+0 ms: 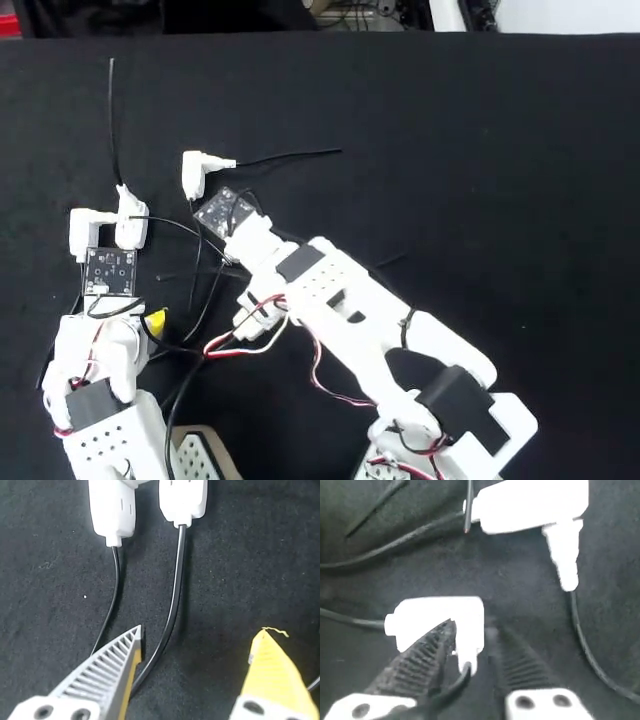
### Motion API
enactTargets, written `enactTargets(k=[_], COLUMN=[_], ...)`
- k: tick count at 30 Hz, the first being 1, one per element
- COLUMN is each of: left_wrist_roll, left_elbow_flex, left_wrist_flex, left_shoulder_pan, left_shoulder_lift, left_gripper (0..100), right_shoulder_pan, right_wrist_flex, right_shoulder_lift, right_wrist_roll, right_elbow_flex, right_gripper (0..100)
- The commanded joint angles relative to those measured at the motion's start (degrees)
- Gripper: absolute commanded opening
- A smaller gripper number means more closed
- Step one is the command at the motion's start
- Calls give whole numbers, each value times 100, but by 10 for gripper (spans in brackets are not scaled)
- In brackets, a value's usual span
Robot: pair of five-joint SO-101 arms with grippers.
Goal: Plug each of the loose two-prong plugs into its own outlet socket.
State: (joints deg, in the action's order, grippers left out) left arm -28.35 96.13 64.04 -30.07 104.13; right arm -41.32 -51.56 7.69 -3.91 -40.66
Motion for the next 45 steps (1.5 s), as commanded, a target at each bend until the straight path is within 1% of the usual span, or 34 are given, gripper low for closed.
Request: enactTargets(k=[1, 5, 9, 10, 12, 14, 15, 17, 19, 20, 25, 28, 30, 32, 34, 37, 41, 45], left_wrist_roll=[18, 53, 53, 62, 211, 387, 413, 431, 422, 413, 422, 422, 440, 448, 457, 554, 1196, 1925], left_elbow_flex=[110, 101, 110, 119, 119, 119, 119, 119, 119, 119, 119, 119, 119, 119, 119, 119, 119, 119], left_wrist_flex=[-158, -158, -185, -246, -316, -334, -334, -413, -413, -413, -431, -396, -360, -343, -369, -396, -501, -721], left_shoulder_pan=[-4, -31, 4, 4, 4, 13, 22, 145, 321, 400, 602, 989, 1182, 1253, 1253, 1262, 1323, 1341], left_shoulder_lift=[35, 35, 35, 35, 35, 35, 35, 35, 35, 35, 26, 9, 9, 9, 9, 9, 9, 9], left_gripper=[332, 332, 331, 331, 320, 264, 227, 157, 102, 83, 40, 29, 29, 29, 29, 29, 29, 29], right_shoulder_pan=[114, 114, 114, 114, 114, 123, 202, 519, 958, 1204, 2330, 2752, 2892, 3007, 3156, 3508, 3877, 3965], right_wrist_flex=[-396, -1257, -2567, -2910, -3499, -3807, -3877, -3895, -3877, -3868, -3877, -3859, -3604, -3112, -2426, -1046, 1011, 2514], right_shoulder_lift=[75, 75, 75, 75, 75, 75, 75, 75, 75, 92, 769, 1578, 2202, 2853, 3459, 4198, 4980, 5710], right_wrist_roll=[211, 220, 193, 149, -369, -1046, -1266, -1468, -1495, -1495, -1495, -1495, -1495, -1495, -1495, -1495, -1495, -1468], right_elbow_flex=[470, 1314, 2299, 2484, 2651, 2651, 2624, 2615, 2624, 2633, 2519, 2141, 1631, 910, 66, -1385, -3345, -4998], right_gripper=[255, 309, 283, 267, 210, 126, 80, 7, 30, 26, 18, 18, 18, 18, 18, 18, 18, 18])
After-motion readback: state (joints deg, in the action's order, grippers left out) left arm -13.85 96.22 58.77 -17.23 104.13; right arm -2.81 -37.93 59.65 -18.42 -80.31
